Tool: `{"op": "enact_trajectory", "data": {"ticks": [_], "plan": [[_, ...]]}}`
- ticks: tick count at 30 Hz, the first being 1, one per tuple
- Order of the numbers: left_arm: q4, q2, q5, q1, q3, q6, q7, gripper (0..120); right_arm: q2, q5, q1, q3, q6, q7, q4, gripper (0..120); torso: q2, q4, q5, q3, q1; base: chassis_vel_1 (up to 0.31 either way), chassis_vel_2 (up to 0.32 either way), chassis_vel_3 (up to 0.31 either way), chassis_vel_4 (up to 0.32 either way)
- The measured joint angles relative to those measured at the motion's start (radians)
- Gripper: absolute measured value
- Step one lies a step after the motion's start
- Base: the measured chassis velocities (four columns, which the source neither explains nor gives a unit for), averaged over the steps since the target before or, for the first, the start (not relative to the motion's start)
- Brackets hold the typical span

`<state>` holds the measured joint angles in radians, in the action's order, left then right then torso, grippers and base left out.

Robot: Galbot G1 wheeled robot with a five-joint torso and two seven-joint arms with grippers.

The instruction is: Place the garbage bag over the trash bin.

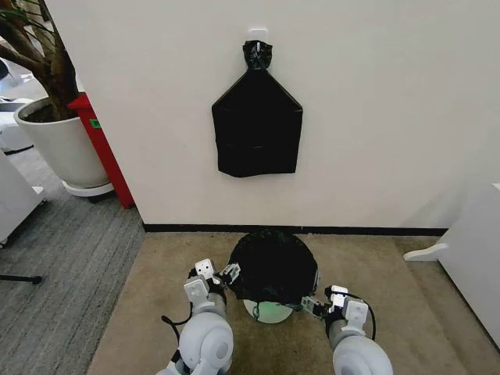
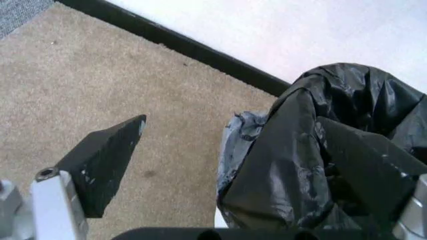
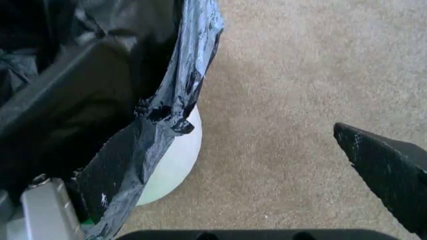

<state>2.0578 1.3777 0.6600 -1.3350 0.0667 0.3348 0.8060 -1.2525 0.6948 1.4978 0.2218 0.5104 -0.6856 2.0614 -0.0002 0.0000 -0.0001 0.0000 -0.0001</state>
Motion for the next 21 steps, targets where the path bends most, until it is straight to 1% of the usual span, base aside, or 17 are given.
{"op": "enact_trajectory", "data": {"ticks": [6, 18, 21], "plan": [[0.004, -0.005, -0.002, -0.002, -0.001, -0.001, 0.000, 100, -0.018, -0.023, 0.000, -0.010, -0.022, 0.023, -0.040, 100, 0.000, 0.0000, 0.0001, 0.000, 0.000, 0.000, 0.000, 0.000, 0.000], [0.005, 0.001, -0.013, -0.008, -0.002, -0.004, -0.004, 100, -0.029, -0.035, -0.006, -0.013, -0.047, 0.044, -0.084, 100, 0.000, 0.0000, 0.0000, 0.000, 0.000, 0.000, 0.000, 0.000, 0.000], [0.005, 0.004, -0.016, -0.008, -0.003, -0.005, -0.005, 100, -0.042, -0.042, -0.007, -0.012, -0.058, 0.054, -0.108, 100, 0.000, 0.0000, 0.0000, 0.000, 0.000, 0.000, 0.000, 0.000, 0.000]]}}
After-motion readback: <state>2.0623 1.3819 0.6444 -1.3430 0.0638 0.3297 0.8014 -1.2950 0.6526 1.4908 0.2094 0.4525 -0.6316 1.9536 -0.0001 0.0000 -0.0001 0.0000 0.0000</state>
